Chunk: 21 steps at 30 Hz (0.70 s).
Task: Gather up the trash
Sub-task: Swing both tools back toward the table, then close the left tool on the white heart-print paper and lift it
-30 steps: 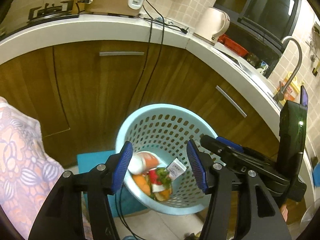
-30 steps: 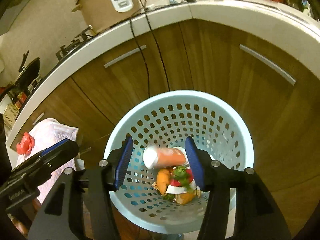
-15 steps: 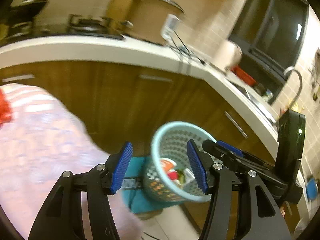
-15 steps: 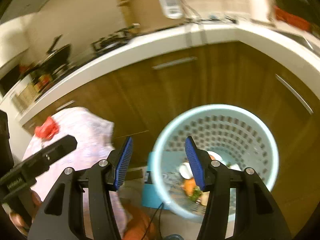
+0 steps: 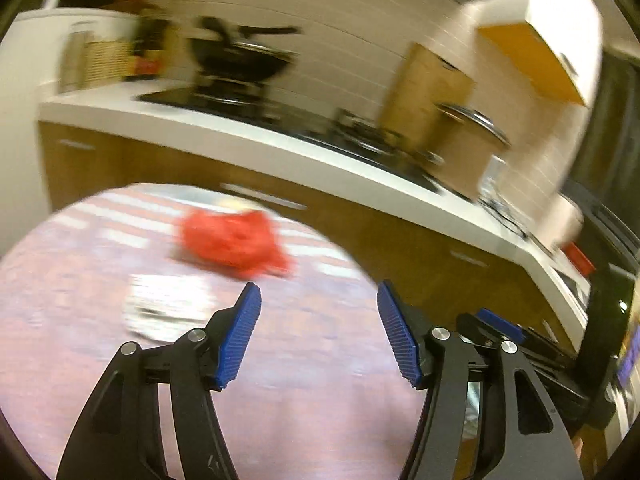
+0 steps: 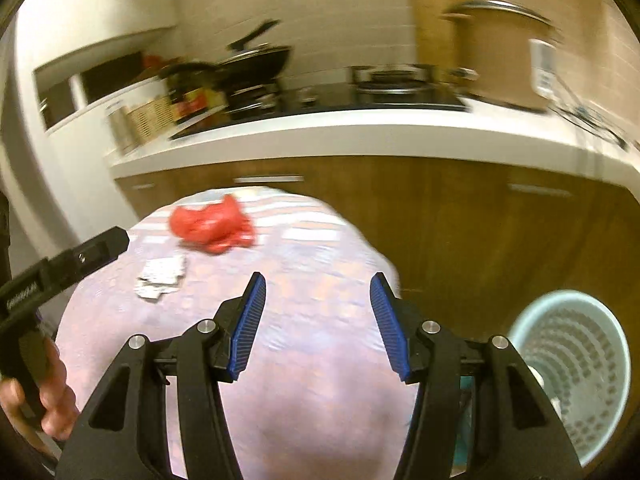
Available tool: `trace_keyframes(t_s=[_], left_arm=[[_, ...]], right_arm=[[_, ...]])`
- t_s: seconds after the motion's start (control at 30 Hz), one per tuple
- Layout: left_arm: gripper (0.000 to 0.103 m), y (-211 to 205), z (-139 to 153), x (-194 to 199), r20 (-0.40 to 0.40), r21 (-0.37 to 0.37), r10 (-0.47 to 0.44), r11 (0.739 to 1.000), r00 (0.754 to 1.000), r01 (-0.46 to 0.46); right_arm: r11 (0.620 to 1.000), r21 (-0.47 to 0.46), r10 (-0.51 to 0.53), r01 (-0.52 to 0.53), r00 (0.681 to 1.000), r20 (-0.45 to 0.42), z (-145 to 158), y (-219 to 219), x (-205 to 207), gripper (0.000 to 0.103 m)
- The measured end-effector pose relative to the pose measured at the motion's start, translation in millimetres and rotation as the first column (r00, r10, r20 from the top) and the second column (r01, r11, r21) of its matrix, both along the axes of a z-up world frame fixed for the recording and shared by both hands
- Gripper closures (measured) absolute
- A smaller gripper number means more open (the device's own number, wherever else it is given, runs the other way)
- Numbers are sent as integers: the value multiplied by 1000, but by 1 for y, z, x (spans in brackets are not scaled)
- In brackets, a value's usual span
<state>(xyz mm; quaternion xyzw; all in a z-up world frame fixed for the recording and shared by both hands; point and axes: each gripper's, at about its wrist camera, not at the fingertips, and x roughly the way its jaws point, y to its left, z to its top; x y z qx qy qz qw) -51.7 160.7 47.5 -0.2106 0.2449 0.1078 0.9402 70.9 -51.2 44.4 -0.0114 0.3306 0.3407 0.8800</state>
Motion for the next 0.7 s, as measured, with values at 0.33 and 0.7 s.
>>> trace_keyframes(t_s=[0.33,0.7], left_arm=[[43,98,-45,-6,-143,-48,161,984,977,-169],[35,97,-91,40,-300,69,145,989,943,-131]], right_arm=[[987,-42,158,-158,987,5,-34,107,3,52],[983,-57,166,-173,980,-111,-70,118,20,52]])
